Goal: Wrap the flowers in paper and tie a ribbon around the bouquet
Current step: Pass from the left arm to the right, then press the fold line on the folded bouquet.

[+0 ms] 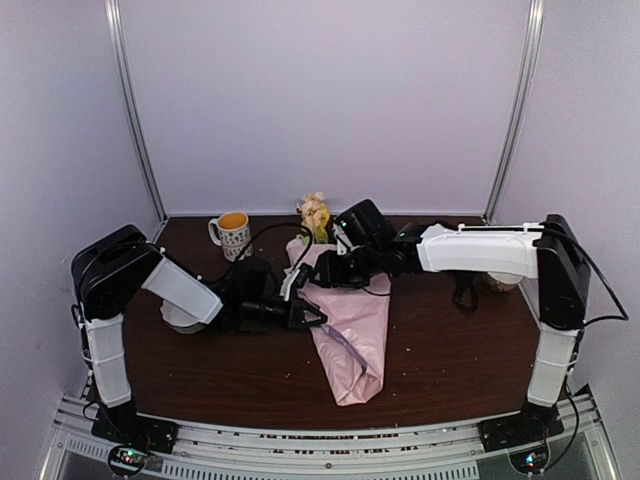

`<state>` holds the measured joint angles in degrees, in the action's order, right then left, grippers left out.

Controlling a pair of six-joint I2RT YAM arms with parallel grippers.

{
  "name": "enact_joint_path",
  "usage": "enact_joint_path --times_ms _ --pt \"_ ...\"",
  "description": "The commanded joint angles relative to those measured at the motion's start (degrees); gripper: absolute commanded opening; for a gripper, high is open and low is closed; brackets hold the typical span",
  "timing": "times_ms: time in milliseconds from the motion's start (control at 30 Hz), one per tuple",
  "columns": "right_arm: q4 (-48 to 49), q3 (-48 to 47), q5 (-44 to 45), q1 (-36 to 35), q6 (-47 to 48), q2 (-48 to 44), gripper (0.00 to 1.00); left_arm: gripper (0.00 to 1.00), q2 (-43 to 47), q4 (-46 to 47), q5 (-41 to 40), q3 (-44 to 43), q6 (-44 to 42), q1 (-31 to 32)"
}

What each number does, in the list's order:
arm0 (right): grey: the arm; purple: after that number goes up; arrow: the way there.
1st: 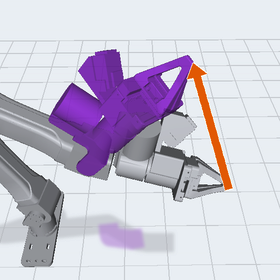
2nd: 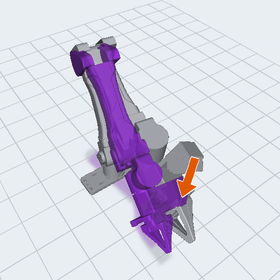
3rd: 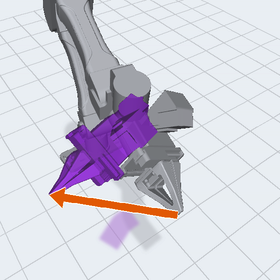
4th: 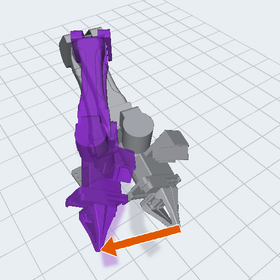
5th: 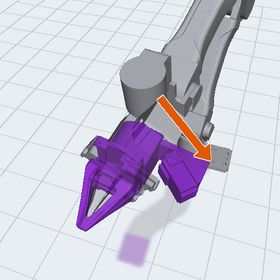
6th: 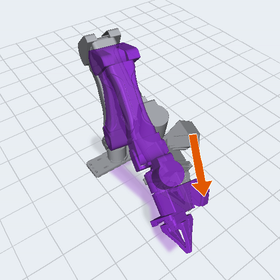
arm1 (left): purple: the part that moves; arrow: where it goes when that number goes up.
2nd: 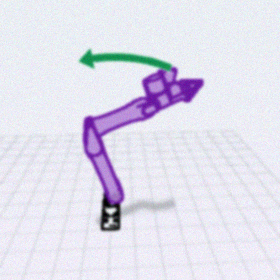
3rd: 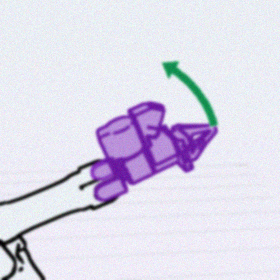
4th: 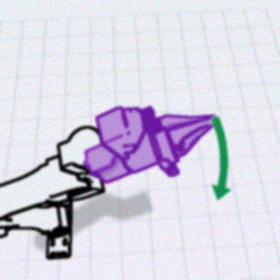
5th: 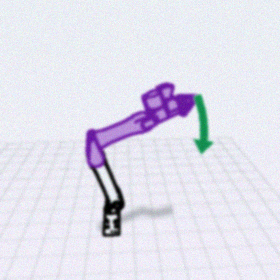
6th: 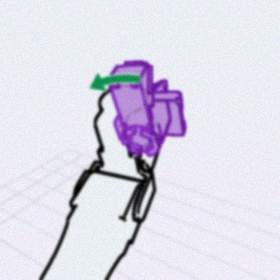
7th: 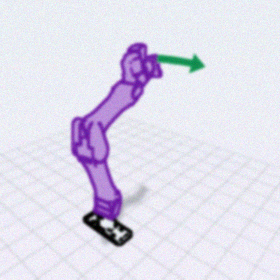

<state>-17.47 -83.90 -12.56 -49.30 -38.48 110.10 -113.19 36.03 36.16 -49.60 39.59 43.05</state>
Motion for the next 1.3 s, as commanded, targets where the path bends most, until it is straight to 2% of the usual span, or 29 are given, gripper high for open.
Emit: enact_joint_path --times_ms 0,167,267,400,500,600,800,833,933,1000,1267 --pt "-3.4 7.6 3.9 -1.1 5.2 -13.5 0.47 0.00 -2.4 2.6 0.6 0.1 -0.1 -0.6" --pt "-7.0 23.9 12.2 -7.0 6.3 -27.5 0.48 0.00 -4.0 4.1 1.2 0.5 0.3 -1.1" --pt "-7.9 30.7 13.5 -12.4 4.9 -32.2 0.47 0.00 -4.6 4.1 1.5 0.5 0.1 -1.3" --pt "-8.2 33.6 12.8 -18.0 5.9 -33.0 0.51 0.00 -5.2 4.0 1.5 0.6 -0.4 -1.5" --pt "-7.7 33.2 12.0 -19.6 6.9 -30.8 0.57 0.00 -5.3 3.9 1.4 0.8 -0.4 -1.5" --pt "-9.2 31.2 14.6 -20.1 7.4 -27.8 0.56 0.00 -5.2 4.5 1.5 1.3 0.0 -1.6" --pt "-12.6 26.9 18.6 -21.7 10.0 -21.2 0.46 0.00 -5.3 5.3 1.3 1.9 0.2 -1.6" --pt "-13.5 26.2 19.2 -22.1 10.2 -20.4 0.42 0.00 -5.3 5.1 1.3 1.9 0.1 -1.6" --pt "-14.9 24.1 21.2 -24.4 10.6 -18.7 0.12 0.00 -5.4 4.7 1.0 1.9 -0.3 -1.7" --pt "-15.0 22.7 22.6 -26.9 11.1 -17.9 0.03 0.00 -5.5 4.6 0.8 1.8 -0.5 -1.8" --pt "-20.6 17.5 23.4 -35.8 12.1 -6.8 0.00 0.00 -6.9 3.9 0.4 1.4 -0.8 -2.5"
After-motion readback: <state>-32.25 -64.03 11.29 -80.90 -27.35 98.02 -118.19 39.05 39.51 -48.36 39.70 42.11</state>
